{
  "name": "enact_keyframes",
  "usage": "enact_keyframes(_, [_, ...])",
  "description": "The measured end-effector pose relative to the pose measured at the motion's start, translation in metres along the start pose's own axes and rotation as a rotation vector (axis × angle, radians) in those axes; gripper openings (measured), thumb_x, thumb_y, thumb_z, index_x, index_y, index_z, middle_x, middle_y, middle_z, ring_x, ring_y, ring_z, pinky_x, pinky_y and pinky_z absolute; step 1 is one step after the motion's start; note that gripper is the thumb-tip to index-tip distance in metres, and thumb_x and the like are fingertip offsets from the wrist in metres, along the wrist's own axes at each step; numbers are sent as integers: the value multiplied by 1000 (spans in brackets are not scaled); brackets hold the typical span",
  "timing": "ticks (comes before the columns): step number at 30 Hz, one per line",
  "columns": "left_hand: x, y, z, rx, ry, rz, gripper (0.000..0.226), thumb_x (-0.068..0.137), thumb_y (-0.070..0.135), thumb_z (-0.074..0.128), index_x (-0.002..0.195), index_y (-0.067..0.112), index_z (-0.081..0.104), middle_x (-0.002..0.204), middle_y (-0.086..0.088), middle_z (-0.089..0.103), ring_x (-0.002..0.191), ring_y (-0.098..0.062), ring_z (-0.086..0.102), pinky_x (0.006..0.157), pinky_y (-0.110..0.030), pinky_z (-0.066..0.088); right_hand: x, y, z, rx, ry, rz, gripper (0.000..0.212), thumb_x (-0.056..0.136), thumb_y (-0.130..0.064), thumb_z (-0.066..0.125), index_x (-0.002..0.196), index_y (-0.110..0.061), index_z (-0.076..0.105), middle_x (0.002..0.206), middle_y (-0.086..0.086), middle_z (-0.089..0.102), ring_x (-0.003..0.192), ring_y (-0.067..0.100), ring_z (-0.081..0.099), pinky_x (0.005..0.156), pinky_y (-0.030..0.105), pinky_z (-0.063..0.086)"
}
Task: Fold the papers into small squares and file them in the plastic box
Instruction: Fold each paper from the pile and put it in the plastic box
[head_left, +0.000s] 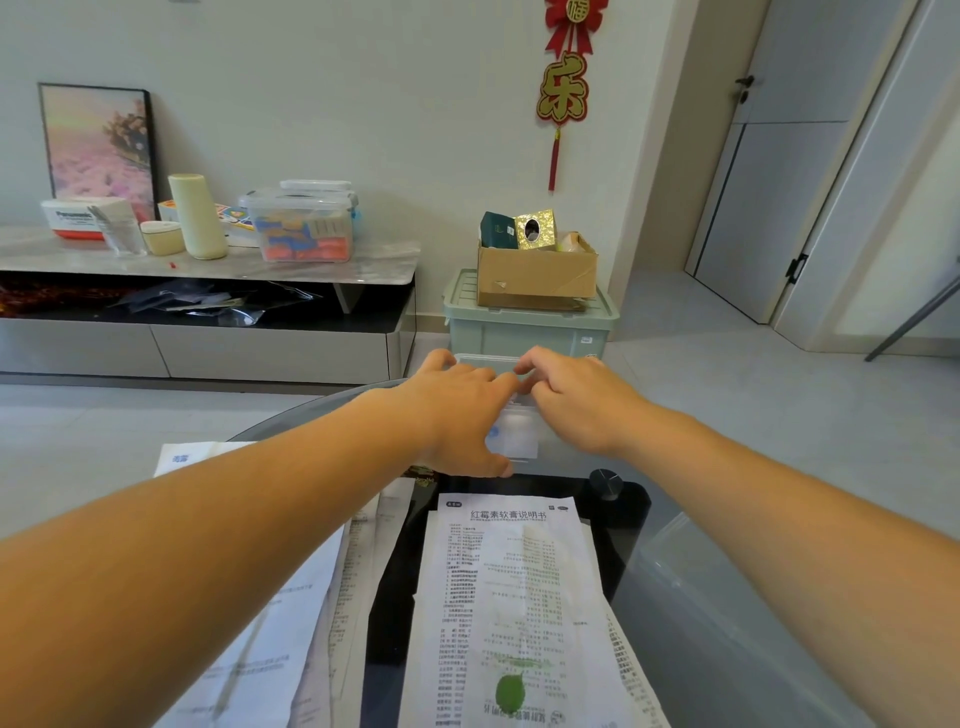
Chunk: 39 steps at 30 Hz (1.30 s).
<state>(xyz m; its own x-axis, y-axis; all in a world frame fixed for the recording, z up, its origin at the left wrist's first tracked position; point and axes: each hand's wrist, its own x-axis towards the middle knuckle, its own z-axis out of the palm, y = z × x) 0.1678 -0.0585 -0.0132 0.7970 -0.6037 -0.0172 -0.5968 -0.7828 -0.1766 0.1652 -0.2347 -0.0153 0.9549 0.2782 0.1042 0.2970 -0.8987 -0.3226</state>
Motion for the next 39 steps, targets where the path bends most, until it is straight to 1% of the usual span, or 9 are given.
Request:
enact_keyframes(7, [-23,-1,-16,-32,158,7,93,83,64,66,155,24,23,156,1,34,143,-22,33,119,-42,24,-36,-12,-22,234,198,23,35,98,-10,40,126,-22,57,120,-5,67,111,16,60,97,40,49])
enact_keyframes(10, [-53,13,-25,-99,262,10,68,87,59,64,143,29,41,144,4,44,130,-17,41,111,-35,34,-77,-23,-30,273,196,2,26,99,-12,47,114,-26,64,104,-14,67,94,8,63,85,32,55])
enact_keyframes(13, [-103,41,-26,-229,237,-8,39,92,57,60,123,34,53,123,13,52,112,-9,50,97,-26,46,-142,-39,-30,254,42,-36,15,97,-24,58,102,-35,67,95,-21,64,90,-3,60,77,20,52])
enact_keyframes(16, [-172,80,-23,-380,61,31,27,93,59,56,114,41,54,111,22,51,102,-2,51,88,-20,47,-217,-57,-23,163,-228,-143,21,92,-48,64,111,-41,65,112,-29,58,109,-13,49,97,20,46])
enact_keyframes(21, [-254,134,-17,-409,-163,209,56,89,70,53,137,41,47,144,20,35,129,-1,34,112,-24,30,-295,-71,-3,19,-464,-323,52,90,-61,59,139,-44,49,152,-29,30,139,-14,14,118,20,15])
enact_keyframes(24, [-273,151,-9,-400,-187,219,73,83,77,55,145,44,35,154,18,18,139,-4,19,117,-24,17,-317,-74,7,-30,-473,-293,69,84,-68,61,145,-49,36,158,-30,14,143,-7,5,120,27,10])
enact_keyframes(28, [-281,163,-7,-447,-124,175,85,70,82,65,137,38,40,142,17,25,130,-4,24,116,-25,25,-338,-80,7,36,-428,-246,89,71,-77,67,147,-48,32,157,-32,8,142,-10,-2,119,24,7])
enact_keyframes(35, [-313,180,3,-473,-151,208,64,68,75,74,113,39,47,143,13,23,133,-9,22,115,-26,26,-372,-80,21,12,-337,-308,96,67,-81,67,148,-44,31,153,-31,14,139,-12,1,117,17,5])
enact_keyframes(39, [-321,182,7,-502,-95,192,36,80,63,71,100,35,59,142,12,34,131,-8,32,114,-25,27,-381,-78,32,1,-238,-340,73,78,-73,60,141,-42,41,150,-27,24,139,-8,10,116,18,11])
